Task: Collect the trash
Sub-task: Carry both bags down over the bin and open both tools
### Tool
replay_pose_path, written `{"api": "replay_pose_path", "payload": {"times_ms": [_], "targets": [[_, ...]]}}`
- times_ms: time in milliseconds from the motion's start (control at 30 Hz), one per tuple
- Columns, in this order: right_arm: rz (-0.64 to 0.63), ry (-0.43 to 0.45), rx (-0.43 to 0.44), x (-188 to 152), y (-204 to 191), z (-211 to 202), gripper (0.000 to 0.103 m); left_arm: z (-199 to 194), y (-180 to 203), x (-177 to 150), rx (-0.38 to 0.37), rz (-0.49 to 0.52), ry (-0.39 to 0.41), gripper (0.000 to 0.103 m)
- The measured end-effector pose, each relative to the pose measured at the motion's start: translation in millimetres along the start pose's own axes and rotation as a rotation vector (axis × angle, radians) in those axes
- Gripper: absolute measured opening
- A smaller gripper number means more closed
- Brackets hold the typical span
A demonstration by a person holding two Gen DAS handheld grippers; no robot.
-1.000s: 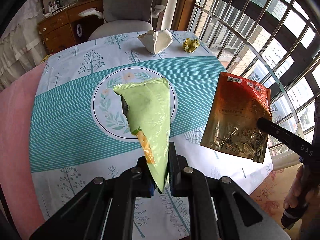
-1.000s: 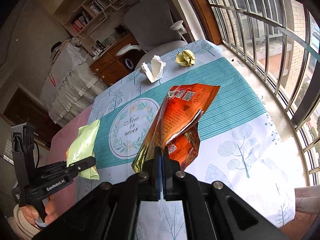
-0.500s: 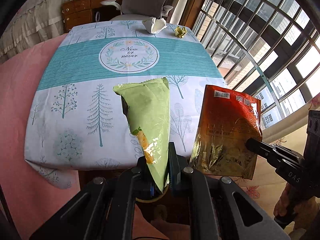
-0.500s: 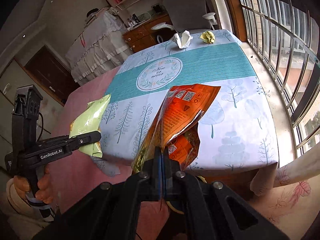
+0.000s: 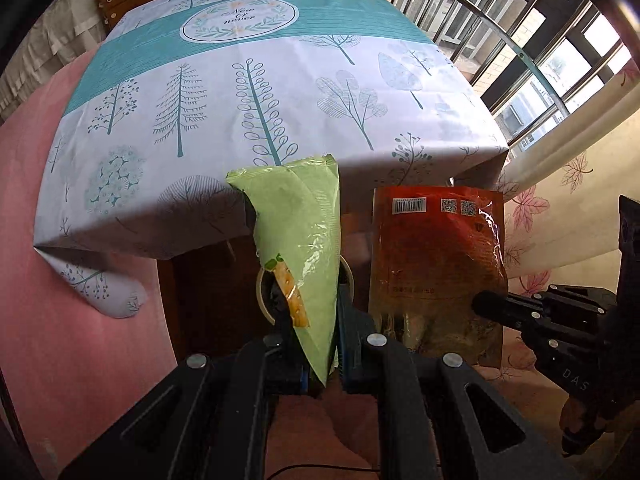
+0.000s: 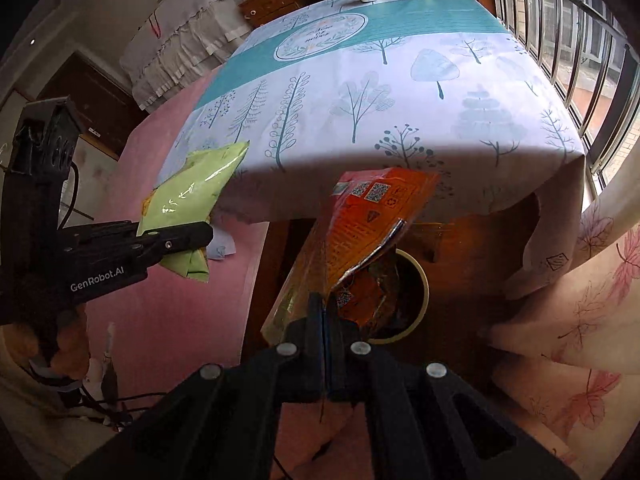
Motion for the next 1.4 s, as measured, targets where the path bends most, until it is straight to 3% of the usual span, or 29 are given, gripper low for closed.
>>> {"api": "replay_pose_path", "payload": {"times_ms": [167,400,667,900,1000,1067,1133,1233,1400], "targets": [[0.047,-0.064,-0.044,-27.9,5.7,49.2,0.000,43.5,-3.8,-27.6,-0.023,0.036,-0.058,0.008],[0.196,-0.123,-0.110,-51.9,45.0,146.9,0.000,138.7,-12.6,-55.6,-0.045,0.062,-0.135,0.008],[0.272,-0.169,-0.157,-69.1,103.3,256.3,0.000,257.9,-23.1,-61.6,-0.043,0.051,-0.177,0.009],[0.284,-0.188,-0.150,-73.7,145.6,325.8,0.003,346.1,-29.1,-66.7,-0.017,0.094,-0.187,0.012],[0.335,-0.195,-0.124,-77.9,159.1,343.6,0.004,367.4,-37.8,-65.9,0.011,0.109,-0.171,0.035],[0.351,-0.201,-0.134,-81.9,168.0,352.6,0.016,377.3,-42.6,-64.2,0.027,0.109,-0.159,0.066],[0.362,-0.193,-0.140,-86.1,171.8,354.0,0.043,382.3,-46.5,-63.0,0.045,0.096,-0.144,0.070],[0.387,-0.182,-0.124,-91.4,178.6,356.8,0.053,381.4,-53.7,-62.2,0.050,0.065,-0.158,0.079],[0.410,-0.158,-0.149,-95.2,182.0,345.5,0.059,375.8,-55.2,-59.1,0.061,0.051,-0.146,0.092]]}}
Point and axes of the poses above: each gripper's, at about its wrist camera, not at the fingertips, and z roughly the way its jaws point, y to its right, x to its top, the point moved 9 cm from there along z, roughly the way its jaws point, and after that the axes turned 1 degree about z, right-handed, at the moved point
